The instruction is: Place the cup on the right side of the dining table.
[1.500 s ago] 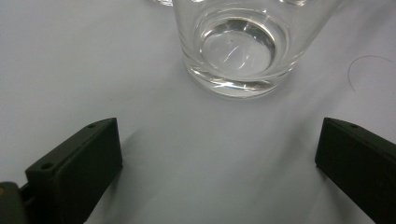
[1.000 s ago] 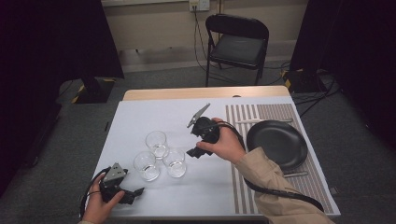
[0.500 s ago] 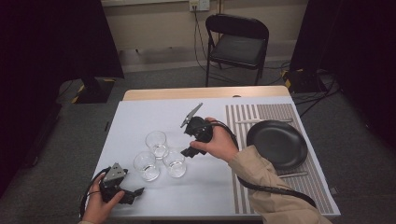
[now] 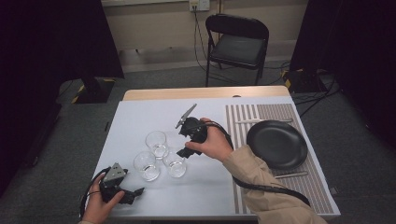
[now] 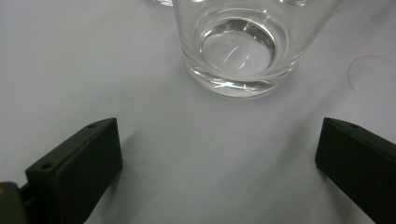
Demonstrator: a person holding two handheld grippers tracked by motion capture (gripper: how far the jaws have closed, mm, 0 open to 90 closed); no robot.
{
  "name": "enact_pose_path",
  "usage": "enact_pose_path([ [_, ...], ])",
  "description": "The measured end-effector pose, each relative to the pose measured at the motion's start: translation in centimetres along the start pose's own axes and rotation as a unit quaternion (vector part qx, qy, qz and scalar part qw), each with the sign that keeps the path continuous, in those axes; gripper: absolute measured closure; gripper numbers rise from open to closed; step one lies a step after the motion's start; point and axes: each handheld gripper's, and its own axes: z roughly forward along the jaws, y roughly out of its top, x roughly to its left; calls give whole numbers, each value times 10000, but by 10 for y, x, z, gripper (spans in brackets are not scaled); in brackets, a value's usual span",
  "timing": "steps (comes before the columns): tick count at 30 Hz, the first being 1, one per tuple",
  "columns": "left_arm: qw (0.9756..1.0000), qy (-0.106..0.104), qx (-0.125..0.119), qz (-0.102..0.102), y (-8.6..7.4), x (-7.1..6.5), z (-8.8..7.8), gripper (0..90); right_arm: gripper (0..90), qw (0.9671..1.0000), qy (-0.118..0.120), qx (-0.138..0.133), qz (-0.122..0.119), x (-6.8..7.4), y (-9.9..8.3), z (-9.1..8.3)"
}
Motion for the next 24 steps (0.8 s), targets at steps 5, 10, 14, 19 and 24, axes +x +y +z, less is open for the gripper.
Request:
enact_pose_path([
  [5,10000,0,1,2,0,0,0,0,133,10000,22,-4,-11,1,3,6],
  [10,10000,0,1,1,0,0,0,0,133,10000,25,26,-14,2,5,10],
  [14,10000,0,2,2,0,0,0,0,133,10000,34,78,-40,4,7,15],
  [19,10000,-2,0,0,0,0,0,0,133,9999,65,131,-64,6,8,20],
  [24,10000,-2,1,0,0,0,0,0,133,9999,56,141,-79,6,8,25],
])
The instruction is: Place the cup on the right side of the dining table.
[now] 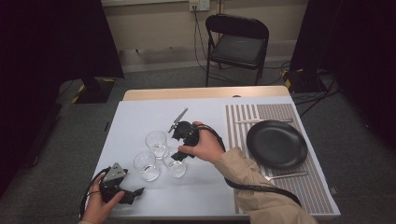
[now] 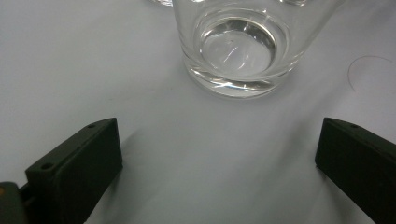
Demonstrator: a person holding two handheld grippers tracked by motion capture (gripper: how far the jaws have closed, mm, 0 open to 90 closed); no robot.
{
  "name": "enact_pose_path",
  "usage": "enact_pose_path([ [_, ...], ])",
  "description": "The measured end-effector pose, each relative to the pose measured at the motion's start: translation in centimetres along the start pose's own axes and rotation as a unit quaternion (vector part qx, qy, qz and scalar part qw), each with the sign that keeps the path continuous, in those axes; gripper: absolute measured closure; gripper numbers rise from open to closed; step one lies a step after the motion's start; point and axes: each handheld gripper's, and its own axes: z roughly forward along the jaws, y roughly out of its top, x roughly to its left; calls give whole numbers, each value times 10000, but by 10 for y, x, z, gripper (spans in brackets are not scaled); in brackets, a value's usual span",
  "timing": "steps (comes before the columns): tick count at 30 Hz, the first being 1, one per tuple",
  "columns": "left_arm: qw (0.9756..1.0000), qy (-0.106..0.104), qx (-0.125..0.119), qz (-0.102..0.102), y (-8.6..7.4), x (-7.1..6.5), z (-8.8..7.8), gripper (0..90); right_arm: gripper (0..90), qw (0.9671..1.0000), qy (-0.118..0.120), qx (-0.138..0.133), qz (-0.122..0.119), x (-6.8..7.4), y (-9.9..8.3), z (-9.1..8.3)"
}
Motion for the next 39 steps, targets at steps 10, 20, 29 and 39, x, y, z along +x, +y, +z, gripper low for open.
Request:
enact_pose_path([
  [10,10000,2,-1,0,0,0,0,0,133,10000,-34,38,-7,2,-1,9],
  [20,10000,-5,-4,-21,0,0,0,0,136,9999,-57,93,54,3,-4,19],
  [29,10000,-5,-6,-23,0,0,0,0,147,9999,-82,128,82,3,-6,26],
  [39,10000,2,0,1,0,0,0,0,225,9998,-47,86,164,2,-9,31],
])
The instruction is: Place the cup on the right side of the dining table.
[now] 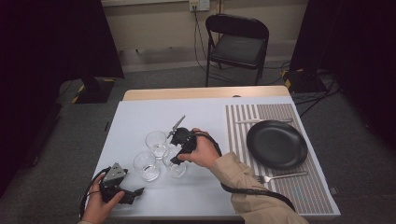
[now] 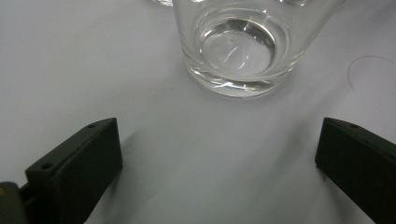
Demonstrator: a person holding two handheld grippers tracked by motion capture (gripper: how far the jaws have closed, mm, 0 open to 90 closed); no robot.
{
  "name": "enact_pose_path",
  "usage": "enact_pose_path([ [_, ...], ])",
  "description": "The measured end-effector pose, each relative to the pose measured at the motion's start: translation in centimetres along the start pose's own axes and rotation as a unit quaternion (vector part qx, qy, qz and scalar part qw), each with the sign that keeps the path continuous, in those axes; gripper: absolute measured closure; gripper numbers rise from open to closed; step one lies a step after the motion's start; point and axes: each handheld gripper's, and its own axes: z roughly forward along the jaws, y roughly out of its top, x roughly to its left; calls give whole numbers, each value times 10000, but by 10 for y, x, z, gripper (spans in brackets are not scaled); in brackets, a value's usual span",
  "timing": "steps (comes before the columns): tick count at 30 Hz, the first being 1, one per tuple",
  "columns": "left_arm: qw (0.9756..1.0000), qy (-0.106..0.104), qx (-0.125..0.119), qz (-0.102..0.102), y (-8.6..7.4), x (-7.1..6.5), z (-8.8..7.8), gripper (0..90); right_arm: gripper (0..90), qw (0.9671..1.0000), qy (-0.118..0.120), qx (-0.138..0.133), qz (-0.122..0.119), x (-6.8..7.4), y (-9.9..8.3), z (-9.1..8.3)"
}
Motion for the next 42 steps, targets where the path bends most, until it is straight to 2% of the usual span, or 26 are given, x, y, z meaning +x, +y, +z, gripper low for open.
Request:
enact_pose_path([
  [2,10000,0,-2,-2,0,0,0,0,285,10000,40,15,-30,0,-1,1],
  [6,10000,-1,-1,-4,0,0,0,0,326,9999,90,94,-72,1,-2,3],
  [10,10000,-1,-2,-3,0,0,0,0,372,9998,106,142,20,1,-3,5],
  [21,10000,-2,-1,-2,0,0,0,0,465,9996,129,238,76,3,-4,7],
  [27,10000,-1,-2,-4,0,0,0,0,537,9995,150,225,153,4,-5,6],
  [28,10000,-2,-2,-5,0,0,0,0,581,9993,197,252,179,5,-5,6],
  [29,10000,-3,-2,-5,0,0,0,0,586,9992,203,277,205,6,-4,6],
  [36,10000,-9,-8,-24,0,0,0,0,699,9990,29,435,94,9,-5,3],
  [39,10000,-1,-5,2,0,0,0,0,714,9991,31,422,94,9,-7,3],
  [42,10000,-5,-4,0,0,0,0,0,768,9989,-6,455,89,7,-13,2],
])
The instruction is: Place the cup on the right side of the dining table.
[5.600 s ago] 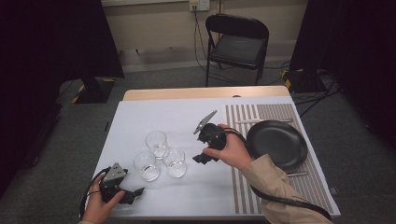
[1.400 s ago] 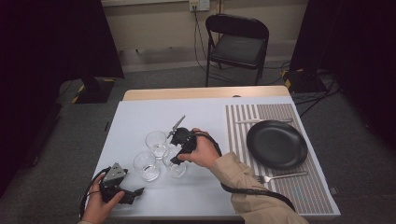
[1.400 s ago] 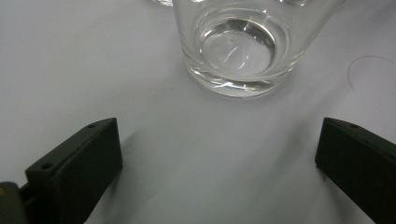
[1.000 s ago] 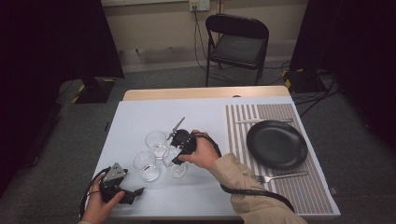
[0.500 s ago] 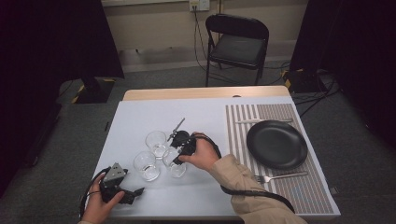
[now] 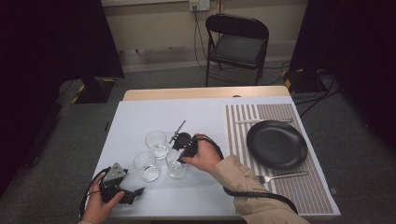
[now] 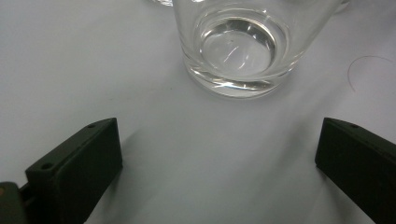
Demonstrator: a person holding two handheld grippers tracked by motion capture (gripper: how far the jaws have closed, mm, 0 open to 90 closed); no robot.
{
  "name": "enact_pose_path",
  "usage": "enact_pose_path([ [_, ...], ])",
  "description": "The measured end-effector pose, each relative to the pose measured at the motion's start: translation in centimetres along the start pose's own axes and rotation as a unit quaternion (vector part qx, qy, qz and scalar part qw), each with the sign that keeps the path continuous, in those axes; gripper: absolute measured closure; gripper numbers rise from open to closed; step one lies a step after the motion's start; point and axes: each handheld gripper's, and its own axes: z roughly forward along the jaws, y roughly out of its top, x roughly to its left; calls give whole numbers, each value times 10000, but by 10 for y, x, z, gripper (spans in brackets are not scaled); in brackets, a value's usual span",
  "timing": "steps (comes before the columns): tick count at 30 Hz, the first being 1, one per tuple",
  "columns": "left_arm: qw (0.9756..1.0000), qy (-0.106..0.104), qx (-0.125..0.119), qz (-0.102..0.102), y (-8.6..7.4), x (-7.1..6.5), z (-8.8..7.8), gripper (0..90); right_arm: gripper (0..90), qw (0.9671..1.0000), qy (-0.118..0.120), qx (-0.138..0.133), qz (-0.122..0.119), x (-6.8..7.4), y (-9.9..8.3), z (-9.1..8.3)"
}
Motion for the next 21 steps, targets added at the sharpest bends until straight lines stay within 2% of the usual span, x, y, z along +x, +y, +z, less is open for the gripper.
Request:
enact_pose_path([
  [3,10000,4,0,-1,0,0,0,0,774,10000,0,5,64,-1,-4,0],
  [4,10000,1,9,10,0,0,0,0,779,9999,24,-102,104,-1,-7,0],
  [7,10000,3,9,11,0,0,0,0,817,9996,58,-205,189,-1,-11,-1],
  [9,10000,-1,9,13,0,0,0,0,841,9989,178,-315,309,-1,-13,-1],
  [13,10000,3,9,11,0,0,0,0,843,9989,80,-349,310,3,-14,-3],
  [14,10000,2,9,13,0,0,0,0,844,9984,46,-400,403,3,-16,-3],
  [17,10000,4,8,12,0,0,0,0,845,9978,56,-476,447,3,-19,-4],
  [21,10000,3,10,11,0,0,0,0,851,9956,90,-682,636,1,-28,-8],
])
